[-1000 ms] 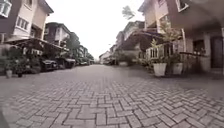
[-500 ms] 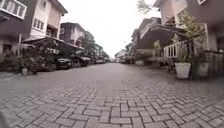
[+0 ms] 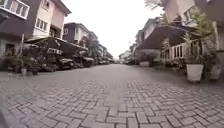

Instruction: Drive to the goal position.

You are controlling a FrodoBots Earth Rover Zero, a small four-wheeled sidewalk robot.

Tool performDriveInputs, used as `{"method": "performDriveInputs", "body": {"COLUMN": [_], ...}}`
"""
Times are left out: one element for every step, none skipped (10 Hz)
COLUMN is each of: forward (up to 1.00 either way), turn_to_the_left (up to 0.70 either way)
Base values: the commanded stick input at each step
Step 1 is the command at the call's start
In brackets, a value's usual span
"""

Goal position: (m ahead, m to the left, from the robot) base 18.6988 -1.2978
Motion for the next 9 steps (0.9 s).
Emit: {"method": "performDriveInputs", "body": {"forward": [0.7, 0.7, 0.7, 0.7, 0.7, 0.7, 0.7, 0.7, 0.7], "turn_to_the_left": [0.0, 0.0, 0.0, 0.0, 0.0, 0.0, 0.0, 0.0, 0.0]}}
